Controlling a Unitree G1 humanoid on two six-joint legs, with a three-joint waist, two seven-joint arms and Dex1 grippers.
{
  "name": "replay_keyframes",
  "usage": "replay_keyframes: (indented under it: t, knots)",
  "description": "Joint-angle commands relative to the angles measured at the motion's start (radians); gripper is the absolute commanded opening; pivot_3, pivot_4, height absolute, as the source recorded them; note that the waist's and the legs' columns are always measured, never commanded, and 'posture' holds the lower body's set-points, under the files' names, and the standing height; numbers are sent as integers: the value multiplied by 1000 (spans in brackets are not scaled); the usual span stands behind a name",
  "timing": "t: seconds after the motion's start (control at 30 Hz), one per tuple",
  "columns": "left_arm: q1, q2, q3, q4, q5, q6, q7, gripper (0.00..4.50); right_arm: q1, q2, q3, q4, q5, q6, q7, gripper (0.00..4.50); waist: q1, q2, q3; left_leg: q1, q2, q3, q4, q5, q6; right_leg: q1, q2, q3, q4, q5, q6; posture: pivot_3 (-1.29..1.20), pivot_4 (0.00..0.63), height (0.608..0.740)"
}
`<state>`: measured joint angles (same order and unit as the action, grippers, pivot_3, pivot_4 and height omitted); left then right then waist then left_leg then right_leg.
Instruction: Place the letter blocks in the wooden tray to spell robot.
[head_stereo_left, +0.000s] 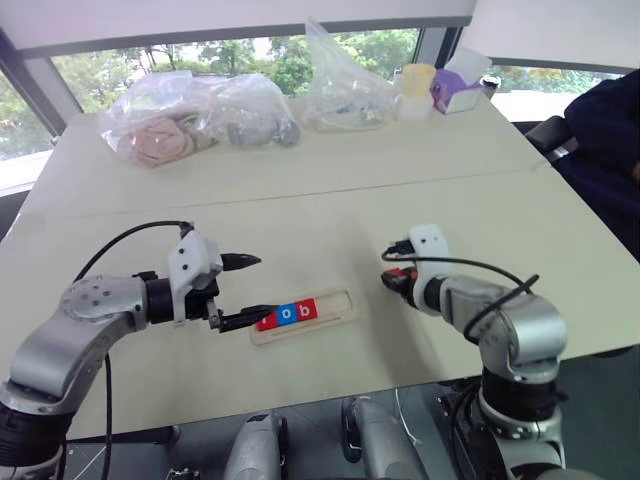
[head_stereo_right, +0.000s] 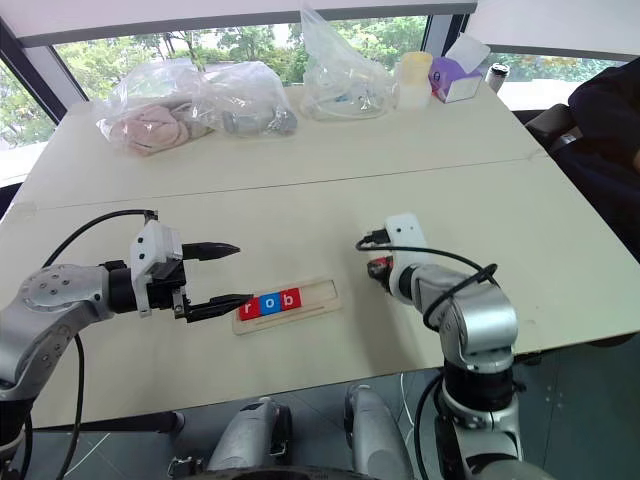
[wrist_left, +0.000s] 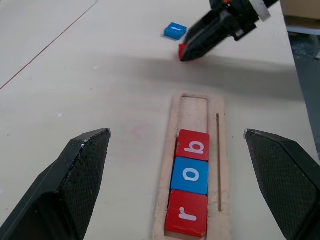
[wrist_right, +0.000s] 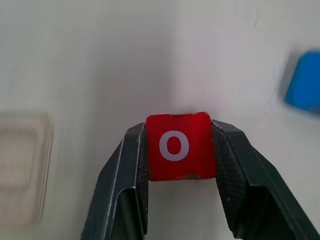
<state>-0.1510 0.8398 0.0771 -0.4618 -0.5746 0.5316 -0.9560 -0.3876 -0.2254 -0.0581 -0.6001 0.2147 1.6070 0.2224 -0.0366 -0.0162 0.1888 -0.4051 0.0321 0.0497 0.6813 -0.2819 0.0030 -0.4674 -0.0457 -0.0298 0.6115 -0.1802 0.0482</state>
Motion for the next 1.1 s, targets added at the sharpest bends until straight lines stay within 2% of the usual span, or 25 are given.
replay_keyframes:
  t: [0.03,0.27,0.43,0.47,0.5,0.6,0.7,0.77,0.83,0.9,1.0,1.1]
  knots:
    - [-21,-1,-1,7,10,-22,-14,4500,12,-8,0,-82,26,7,-14,1193,-4,0,0,0,0,0,0,0,0,0,0,0,0,0,0,0,150,740]
    - [-35,-1,-11,23,13,-30,-32,4500,43,12,18,-101,6,7,-70,1193,-4,0,0,-1,0,0,0,0,0,-1,0,0,0,0,0,0,150,740]
    - [-48,-2,-17,29,18,-29,-35,4500,37,-1,20,-93,32,7,-57,3589,-4,0,0,-1,0,0,0,0,0,-1,0,0,0,0,0,0,150,740]
    - [-48,-1,-15,29,18,-28,-36,4500,32,-14,19,-95,51,7,-37,4214,-4,0,0,-1,0,0,0,0,0,-1,0,0,0,0,0,0,150,740]
    - [-48,0,-14,28,18,-27,-37,4500,23,-38,19,-101,75,7,-7,4406,-4,0,0,-1,0,0,0,0,0,-1,0,0,0,0,0,0,150,740]
    - [-47,1,-11,27,20,-26,-39,4500,-28,-180,35,-113,165,-10,127,4406,-4,0,0,-1,0,1,0,0,0,-1,-1,0,-1,0,0,0,150,740]
    - [-49,-1,-11,30,24,-28,-40,4500,-57,-411,65,-63,231,-213,348,4406,-2,0,2,-1,0,1,1,0,0,-1,-1,0,-2,0,0,0,150,740]
    - [-53,-4,-13,30,26,-28,-38,4500,-34,-534,110,-25,219,-396,473,4406,1,-2,2,-1,-1,0,0,0,0,0,-1,0,-2,0,0,0,150,740]
    - [-61,-13,-16,29,23,-26,-31,4500,44,-638,144,81,161,-753,685,4406,4,-3,2,-1,-1,0,0,0,0,0,1,-1,-4,0,0,0,150,740]
    - [-63,-17,-17,31,27,-29,-31,4500,87,-687,168,180,138,-966,829,4406,9,-3,2,-1,-1,1,-1,0,0,2,2,-2,-7,0,1,0,150,740]
    - [-65,-20,-17,31,31,-29,-30,4500,49,-693,212,380,73,-1214,945,4406,9,-3,2,-1,-1,1,-1,0,0,2,2,0,-7,0,1,0,150,740]
    - [-68,-22,-15,31,37,-31,-27,4500,-29,-662,241,555,45,-1329,1017,4406,14,-3,2,-1,-1,3,2,0,1,3,2,0,-7,1,0,0,150,740]
